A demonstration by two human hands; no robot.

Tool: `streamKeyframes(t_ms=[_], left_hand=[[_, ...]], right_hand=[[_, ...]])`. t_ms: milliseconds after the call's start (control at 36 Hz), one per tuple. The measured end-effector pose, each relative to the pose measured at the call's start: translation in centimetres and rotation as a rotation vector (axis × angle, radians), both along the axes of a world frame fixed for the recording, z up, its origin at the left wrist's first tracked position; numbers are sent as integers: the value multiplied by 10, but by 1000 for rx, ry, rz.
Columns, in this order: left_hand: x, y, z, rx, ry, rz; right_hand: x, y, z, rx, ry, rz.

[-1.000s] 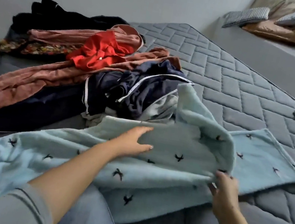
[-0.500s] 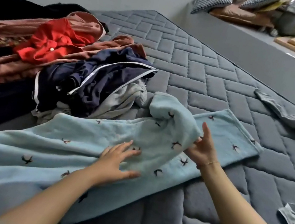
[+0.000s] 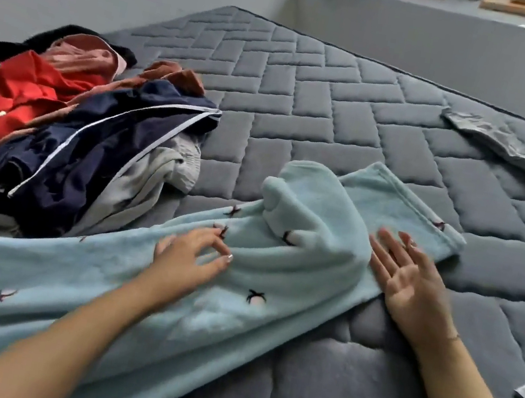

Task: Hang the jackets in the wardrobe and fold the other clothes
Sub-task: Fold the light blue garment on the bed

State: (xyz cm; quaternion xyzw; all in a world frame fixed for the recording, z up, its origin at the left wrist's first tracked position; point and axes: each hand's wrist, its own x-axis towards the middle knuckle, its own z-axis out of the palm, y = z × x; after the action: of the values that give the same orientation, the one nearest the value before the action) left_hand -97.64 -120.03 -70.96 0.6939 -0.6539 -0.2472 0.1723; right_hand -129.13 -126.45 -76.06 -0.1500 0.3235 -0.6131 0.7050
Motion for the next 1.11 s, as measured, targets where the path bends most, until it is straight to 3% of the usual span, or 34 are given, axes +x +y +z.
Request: streamKeyframes(t_ms=[111,167,278,417,528,639,750,806,889,972,1028,1111], left_hand=[[-31,-58,18,45,188,134],[-51,-87,28,191,244,197],[-92,-124,38,507,538,240],[-132,-155,42,454,726,138],[-135,-170,53,463,893,-81],[-142,-182,62,462,878,-176],[-152,-199,66,372,803,-180],[-154,-207,63,327,754,-188],[-161,-215,43,254,594,-95],[-167,-222,4,151,227,4],[-169,-223,-12,99,43,76],[-173,-222,-19,100,177,120]], right_hand=[[-5,-15,-11,40,-17,80],[-6,-17,-11,73,-27,117],[-10,-13,-8,135,-76,237],[-12,-8,-1,142,-185,366],[-18,-4,4,135,-317,472],[-23,-2,15,-1,-406,513],[-37,-6,24,-144,-443,311],[-44,-9,27,-248,-294,171],[-52,-14,21,-224,162,-69],[-52,-16,7,-117,617,-282],[-52,-16,-1,-130,779,-313],[-54,-17,-6,-138,974,-286]])
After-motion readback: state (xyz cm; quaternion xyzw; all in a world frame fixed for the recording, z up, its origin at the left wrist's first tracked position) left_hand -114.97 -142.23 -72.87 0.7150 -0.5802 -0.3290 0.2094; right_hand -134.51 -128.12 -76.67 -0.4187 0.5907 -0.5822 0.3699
